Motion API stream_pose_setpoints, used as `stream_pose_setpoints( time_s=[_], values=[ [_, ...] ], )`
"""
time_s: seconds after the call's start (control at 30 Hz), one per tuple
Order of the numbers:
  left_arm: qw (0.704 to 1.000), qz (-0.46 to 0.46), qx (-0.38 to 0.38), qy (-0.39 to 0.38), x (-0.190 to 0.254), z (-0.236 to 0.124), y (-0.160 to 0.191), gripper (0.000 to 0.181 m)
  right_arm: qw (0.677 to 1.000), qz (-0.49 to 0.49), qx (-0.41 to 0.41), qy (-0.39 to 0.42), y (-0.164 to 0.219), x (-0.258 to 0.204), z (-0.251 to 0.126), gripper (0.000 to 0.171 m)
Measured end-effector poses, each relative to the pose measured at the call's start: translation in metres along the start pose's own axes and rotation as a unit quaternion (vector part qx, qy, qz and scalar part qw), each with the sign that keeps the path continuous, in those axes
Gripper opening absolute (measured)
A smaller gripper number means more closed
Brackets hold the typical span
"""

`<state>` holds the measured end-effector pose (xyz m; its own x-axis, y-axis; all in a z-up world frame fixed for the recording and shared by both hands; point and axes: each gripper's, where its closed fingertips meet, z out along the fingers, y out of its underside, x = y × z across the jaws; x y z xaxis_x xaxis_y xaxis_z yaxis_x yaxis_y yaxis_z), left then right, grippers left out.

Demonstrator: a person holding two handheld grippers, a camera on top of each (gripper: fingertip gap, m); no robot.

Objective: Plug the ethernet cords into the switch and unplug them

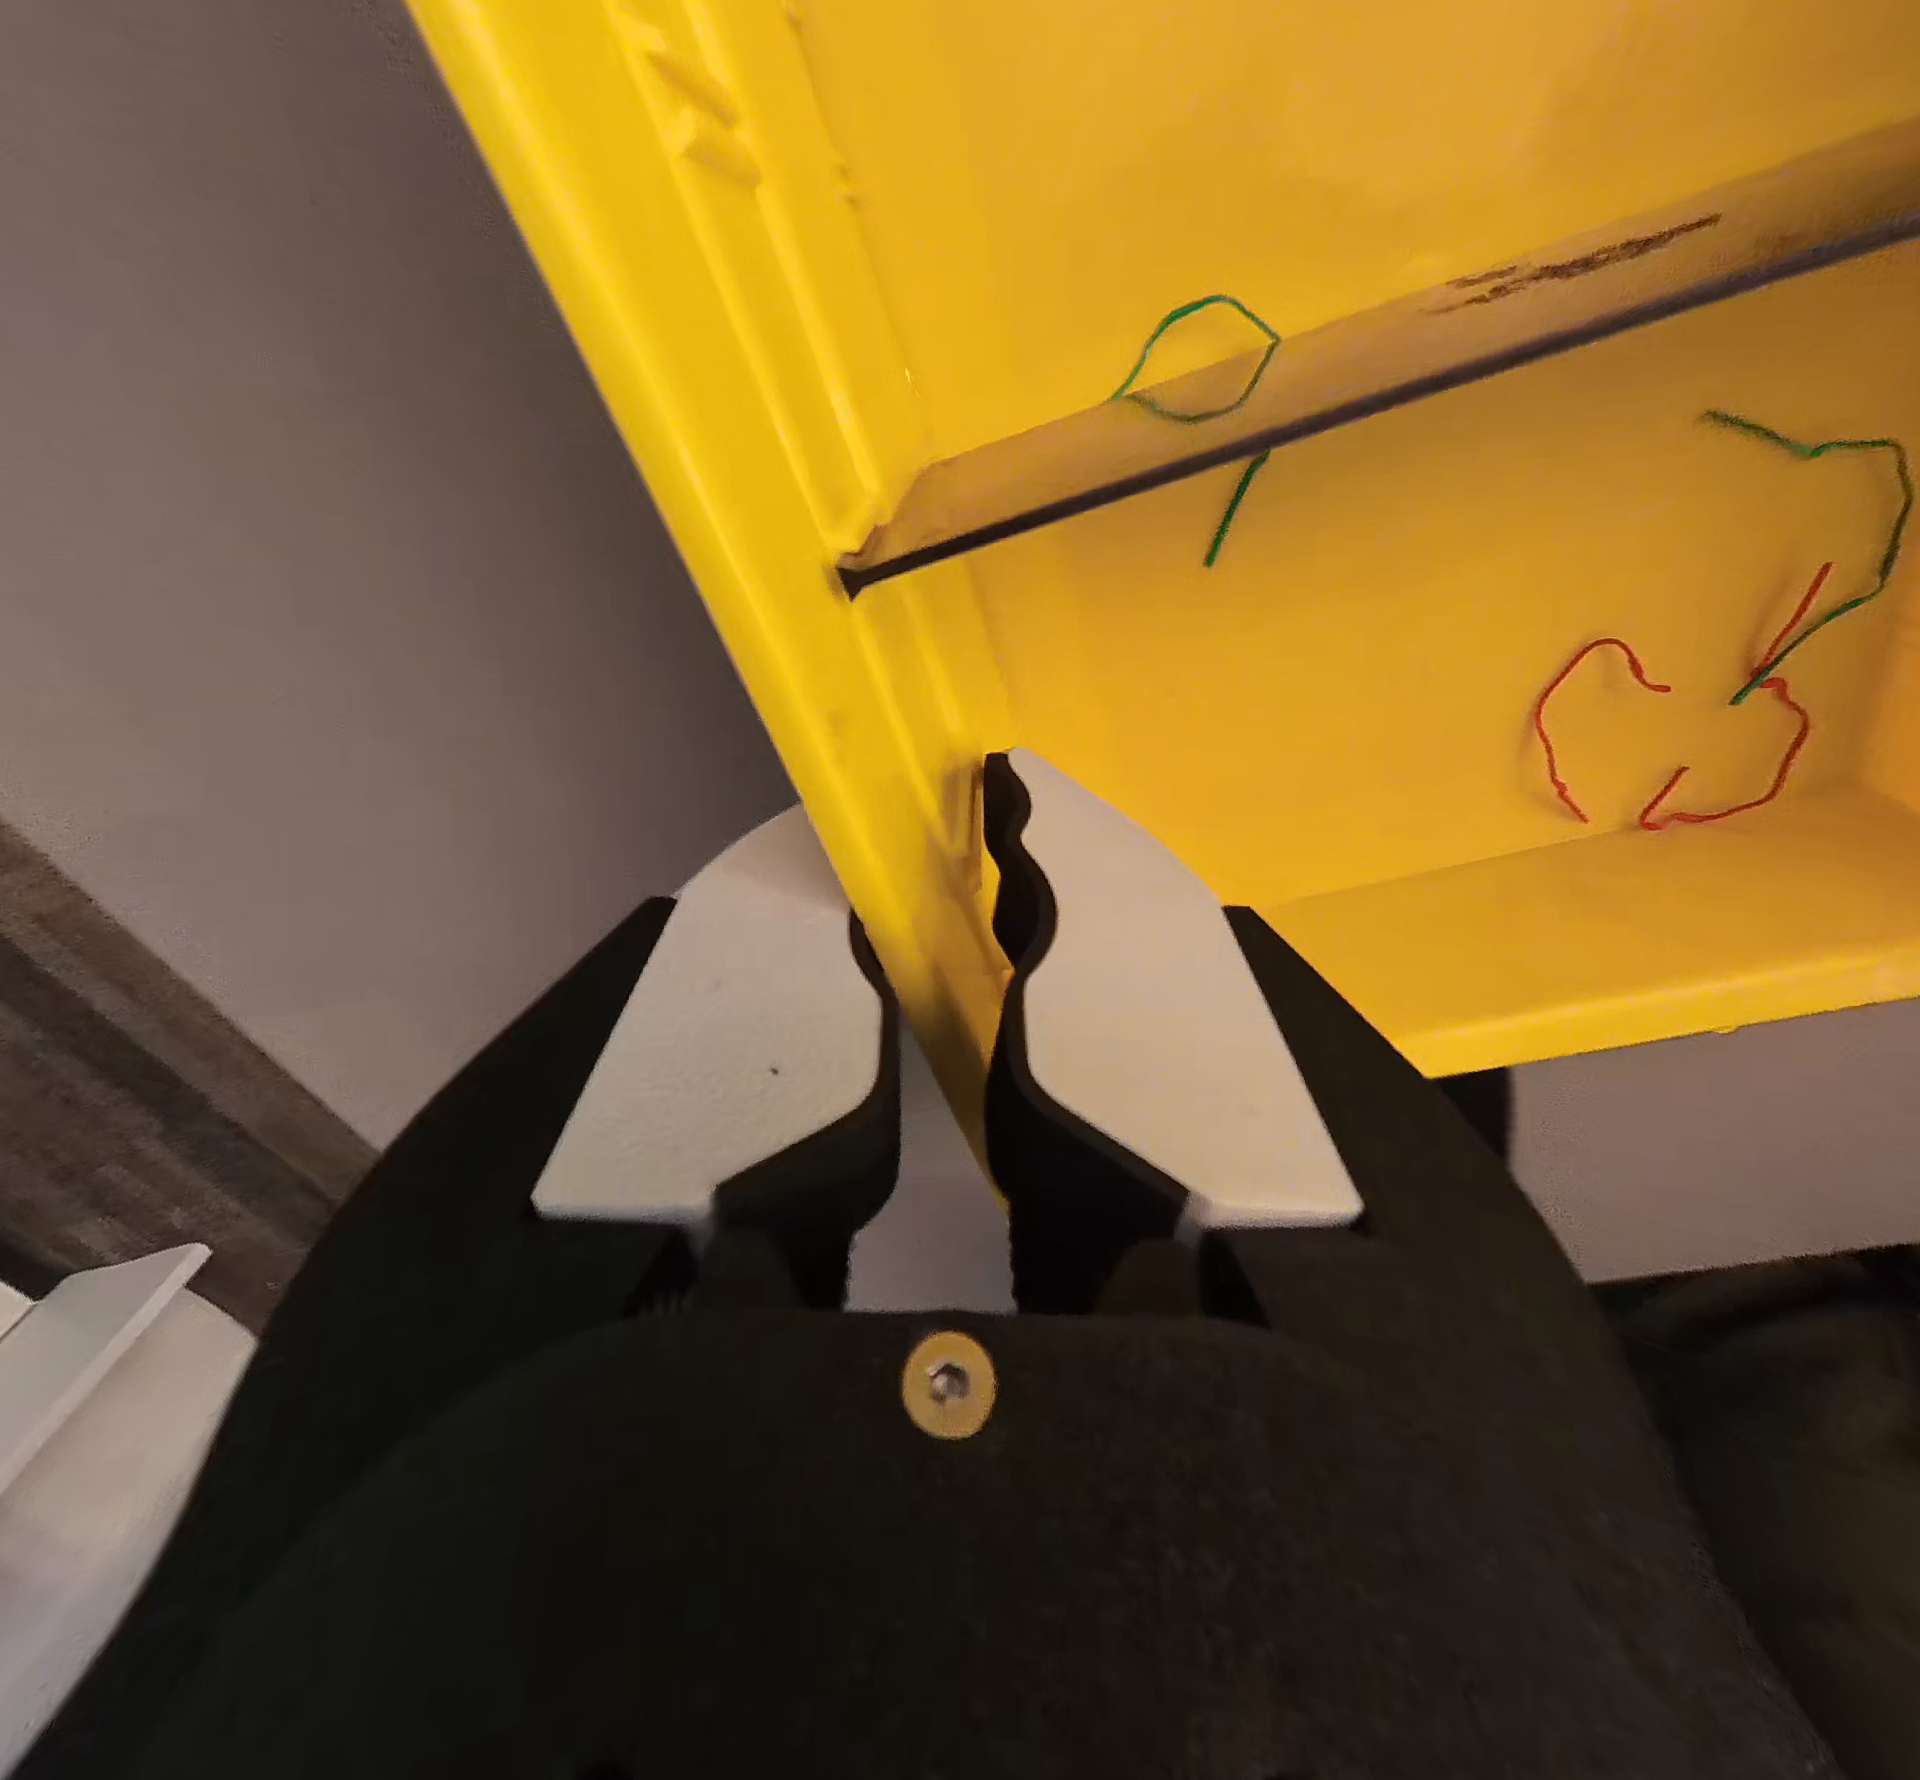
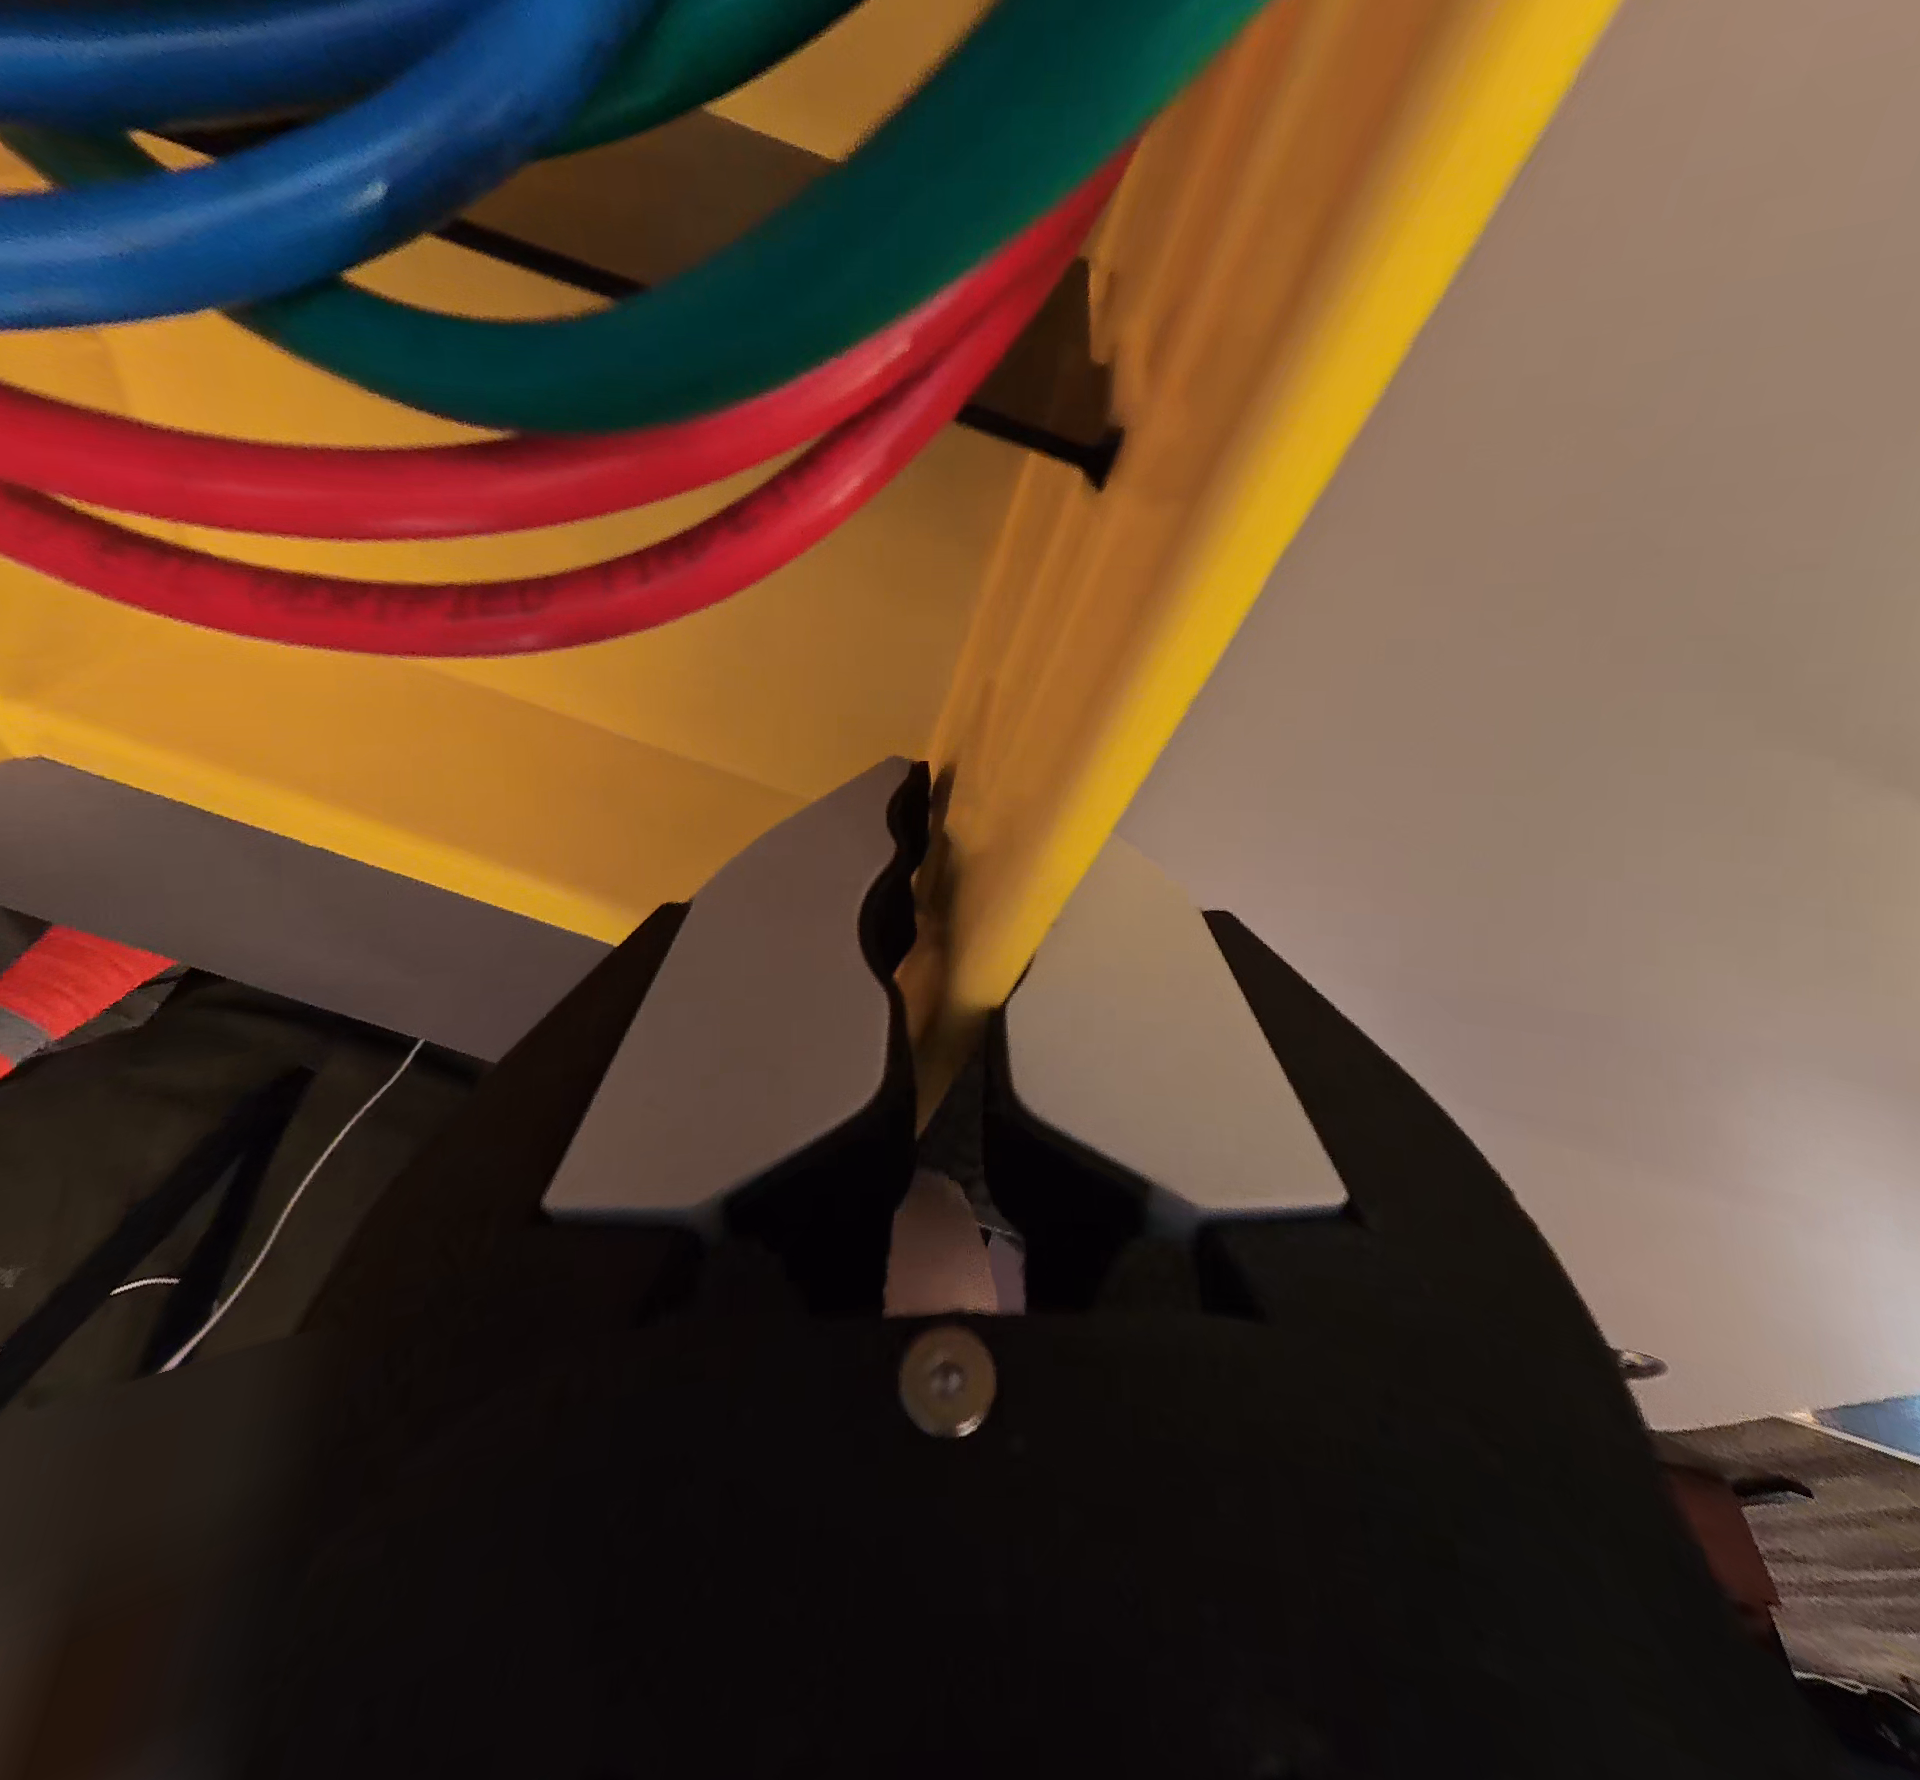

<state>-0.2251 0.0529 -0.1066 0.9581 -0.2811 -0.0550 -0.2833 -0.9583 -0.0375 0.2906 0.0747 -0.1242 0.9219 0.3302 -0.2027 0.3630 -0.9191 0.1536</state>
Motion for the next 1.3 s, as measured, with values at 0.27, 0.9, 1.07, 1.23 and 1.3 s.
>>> stream_pose_setpoints(
  time_s=[0.27,0.9,1.07,1.23,1.3],
  values=[
    [0.999,-0.004,-0.032,0.008,0.041,0.001,-0.010,0.013,0.999,-0.008,-0.014,0.040,-0.003,-0.010,0.002,0.017],
    [0.996,0.085,-0.012,-0.013,0.073,-0.026,-0.005,0.044,0.997,-0.042,-0.052,0.025,-0.006,-0.004,0.006,0.021],
    [0.992,0.091,0.086,0.004,0.069,-0.065,0.000,0.045,0.998,-0.010,0.063,0.013,0.001,-0.012,-0.037,0.024],
    [0.978,0.100,0.183,0.018,0.070,-0.100,0.000,0.045,0.957,-0.002,0.290,0.002,0.003,-0.072,-0.105,0.025],
    [0.972,0.114,0.204,0.022,0.071,-0.107,0.000,0.045,0.923,-0.091,0.367,-0.070,-0.010,-0.142,-0.127,0.025]
  ],
)
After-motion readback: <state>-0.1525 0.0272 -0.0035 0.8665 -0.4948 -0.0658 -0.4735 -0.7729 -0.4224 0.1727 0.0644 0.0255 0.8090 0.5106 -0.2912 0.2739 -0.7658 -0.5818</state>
